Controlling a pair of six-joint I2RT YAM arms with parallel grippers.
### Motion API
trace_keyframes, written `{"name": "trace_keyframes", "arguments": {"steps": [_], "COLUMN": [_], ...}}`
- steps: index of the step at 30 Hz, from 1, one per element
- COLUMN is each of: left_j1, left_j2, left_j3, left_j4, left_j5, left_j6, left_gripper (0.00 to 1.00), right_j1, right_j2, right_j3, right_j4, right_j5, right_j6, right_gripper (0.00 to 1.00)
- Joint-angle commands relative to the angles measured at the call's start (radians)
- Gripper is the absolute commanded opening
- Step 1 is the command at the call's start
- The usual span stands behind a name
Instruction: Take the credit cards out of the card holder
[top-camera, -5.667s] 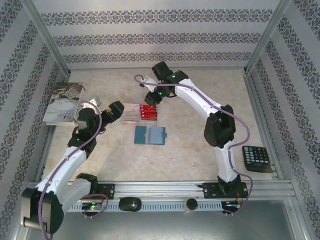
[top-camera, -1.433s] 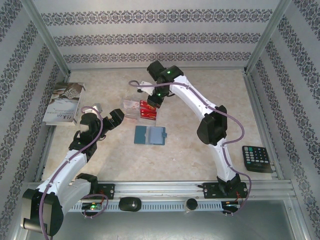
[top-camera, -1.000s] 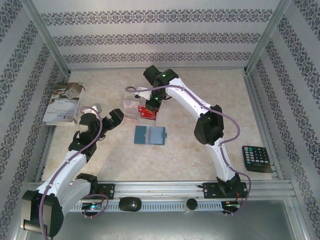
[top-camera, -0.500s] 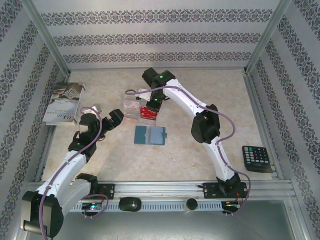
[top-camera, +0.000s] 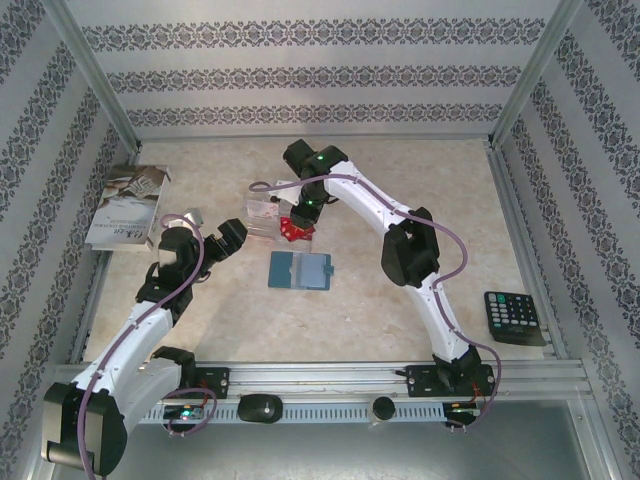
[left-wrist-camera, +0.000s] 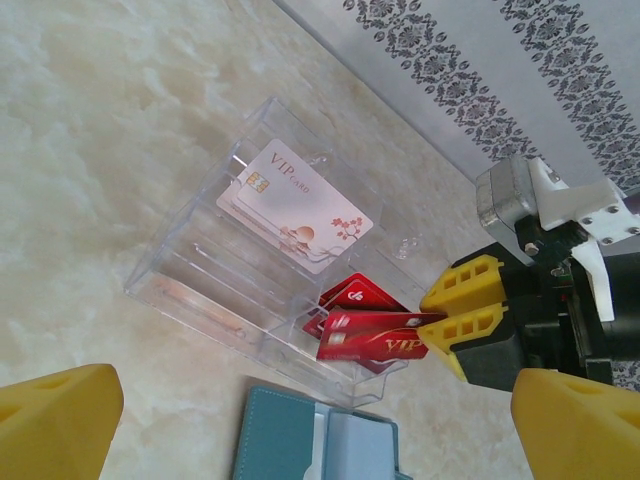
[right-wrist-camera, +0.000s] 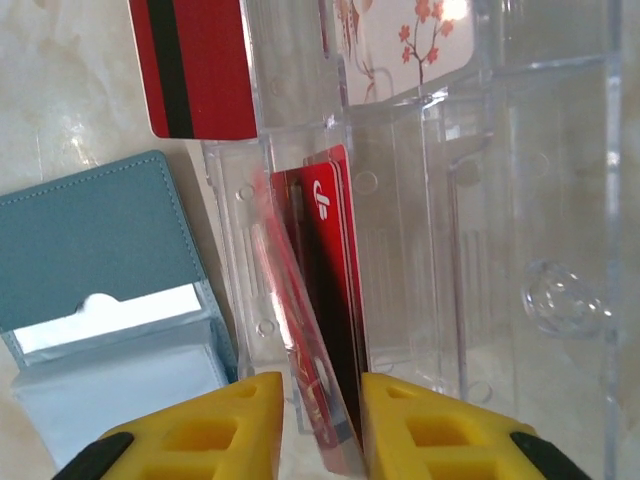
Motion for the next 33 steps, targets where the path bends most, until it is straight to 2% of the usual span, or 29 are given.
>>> {"name": "trace_keyframes", "arguments": {"steps": [1, 6, 11, 17, 21, 24, 27, 30, 33], "left_j1": [0.008, 0.009, 0.010, 0.009, 0.009, 0.009, 0.001, -0.003, -0.006], "left_j2": [-0.023, -0.024, -0.023, -0.018, -0.018, 0.031, 0.088, 0.094, 0.071], "left_j3": [0.038, 0.057, 0.068, 0.067, 0.046, 0.046, 0.063, 0.058, 0.045], "left_j4": [-0.033, -0.035, -0.041, -0.025, 0.036, 0.081, 0.086, 0.068, 0.044], "left_j5": [-0.024, -0.030, -0.031, -0.034, -0.035, 0.030, 0.074, 0.047, 0.012], "left_j6": [0.017, 0.009, 0.011, 0.020, 0.007, 0.011, 0.028, 0.043, 0.055], "left_gripper": [1.00, 1.00, 1.00, 1.00, 0.99, 1.00, 0.91, 0.89, 0.92], "right_j1": [0.001, -0.014, -0.020, -0.018, 0.024, 0.028, 0.022, 0.025, 0.034], "right_j2": [-0.100, -0.166, -0.249, -0.301, -0.331, -0.355, -0.393, -0.449, -0.485], "right_j3": [-0.036, -0.129, -0.297, -0.392, -0.467, -0.523, -0.608, -0.719, -0.805], "right_j4": [0.083, 0.167, 0.324, 0.432, 0.505, 0.551, 0.639, 0.750, 0.831], "right_j5": [-0.042, -0.049, -0.021, -0.007, 0.024, 0.037, 0.048, 0.076, 0.078], "right_j6": [0.033, 0.068, 0.165, 0.337, 0.429, 0.493, 0.596, 0.707, 0.821], "right_gripper": [0.29, 0.30, 0.29, 0.28, 0.29, 0.29, 0.29, 0.29, 0.30]}}
